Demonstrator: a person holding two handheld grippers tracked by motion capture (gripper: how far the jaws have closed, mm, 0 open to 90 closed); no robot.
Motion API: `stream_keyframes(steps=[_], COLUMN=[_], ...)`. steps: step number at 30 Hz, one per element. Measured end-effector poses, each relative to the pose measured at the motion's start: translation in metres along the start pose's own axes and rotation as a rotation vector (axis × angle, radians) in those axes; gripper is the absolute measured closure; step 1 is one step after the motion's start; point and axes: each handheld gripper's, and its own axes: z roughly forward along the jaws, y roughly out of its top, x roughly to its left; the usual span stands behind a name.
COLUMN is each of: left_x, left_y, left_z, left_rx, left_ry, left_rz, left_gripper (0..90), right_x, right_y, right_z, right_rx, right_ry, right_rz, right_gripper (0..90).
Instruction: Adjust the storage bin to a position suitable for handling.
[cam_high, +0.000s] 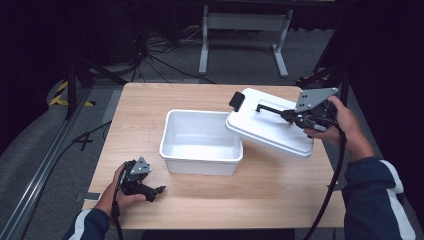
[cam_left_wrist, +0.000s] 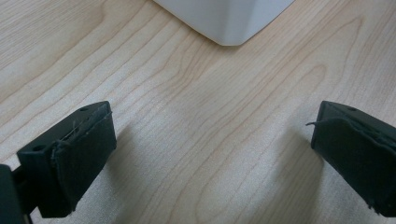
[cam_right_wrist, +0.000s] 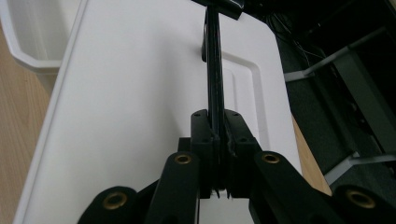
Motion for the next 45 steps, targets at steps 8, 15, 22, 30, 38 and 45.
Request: stream_keyframes(steps=[8, 15, 22, 30, 38, 45], left_x=[0.0, 0.0, 0.0, 0.0, 0.0, 0.0], left_y=[0.0, 0.0, 0.0, 0.0, 0.0, 0.0], left_z=[0.0, 0.0, 0.0, 0.0, 0.0, 0.0], left_rx=[0.0, 0.0, 0.0, 0.001, 0.0, 0.001], left_ry=[0.0, 0.0, 0.0, 0.001, 0.002, 0.002], left_rz=[0.0, -0.001, 0.0, 0.0, 0.001, 0.001], left_gripper=[0.5, 0.5, 0.5, 0.5, 0.6, 0.6], right_x=[-0.005, -0.009, -0.007, -0.005, -0.006, -0.003], right_y=[-0.026, -0.05, -0.06, -0.068, -0.078, -0.086], right_z=[-0.01, -0.013, 0.002, 0.023, 0.041, 0.067], right_rx=[0.005, 0.027, 0.063, 0.097, 0.113, 0.146], right_ry=[-0.022, -0.043, -0.029, -0.005, 0.017, 0.047], right_rz=[0.047, 0.085, 0.096, 0.102, 0.133, 0.154], right_gripper=[84.6, 84.6, 84.6, 84.6, 84.6, 84.6])
